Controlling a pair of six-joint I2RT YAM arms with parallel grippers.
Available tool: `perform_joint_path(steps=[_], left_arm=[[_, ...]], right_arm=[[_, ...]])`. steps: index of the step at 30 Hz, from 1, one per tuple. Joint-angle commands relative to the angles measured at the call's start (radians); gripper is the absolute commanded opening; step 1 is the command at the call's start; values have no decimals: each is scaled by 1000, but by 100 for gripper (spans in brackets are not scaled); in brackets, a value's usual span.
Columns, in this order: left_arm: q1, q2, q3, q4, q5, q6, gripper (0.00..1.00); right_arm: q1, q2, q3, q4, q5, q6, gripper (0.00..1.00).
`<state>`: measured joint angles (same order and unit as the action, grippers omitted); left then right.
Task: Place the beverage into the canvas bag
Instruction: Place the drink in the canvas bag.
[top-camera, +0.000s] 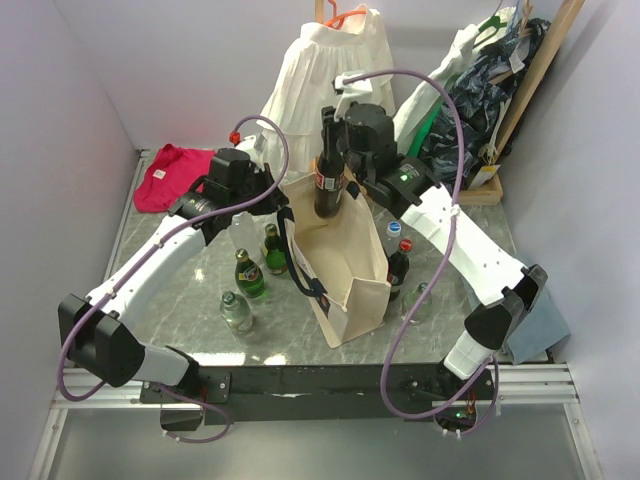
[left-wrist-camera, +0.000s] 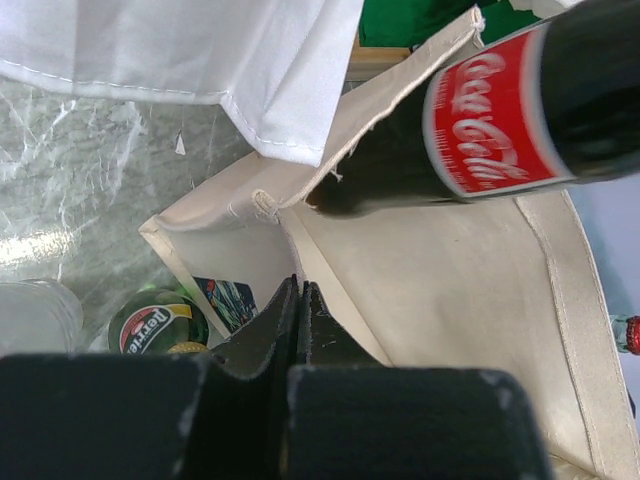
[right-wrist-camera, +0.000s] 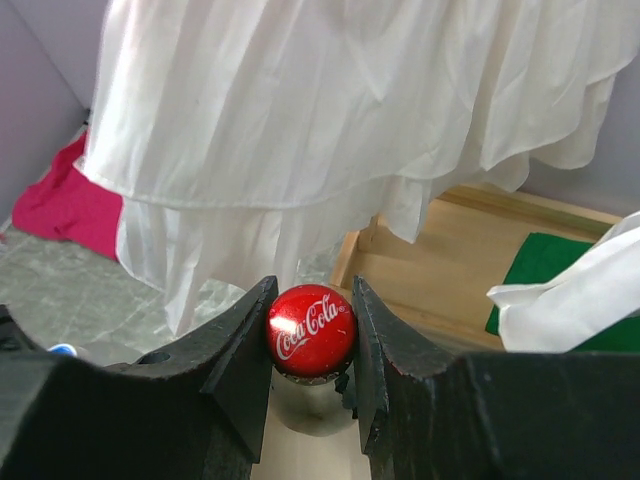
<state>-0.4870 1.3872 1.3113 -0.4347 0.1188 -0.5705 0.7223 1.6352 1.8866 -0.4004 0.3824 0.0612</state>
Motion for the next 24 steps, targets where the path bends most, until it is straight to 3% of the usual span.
perform_joint_path(steps=[1,8,24], left_arm=[[-12,-28,-7,-39,28,-11,1],[-12,-17,9,-59,18,-2,1],[-13,-5,25,-73,15,11,1]], right_arm=[[0,-100,-42,321,53,-8,0],[2,-176,-233,443,75,9,0],[0,-198,-363,548,82,20,0]])
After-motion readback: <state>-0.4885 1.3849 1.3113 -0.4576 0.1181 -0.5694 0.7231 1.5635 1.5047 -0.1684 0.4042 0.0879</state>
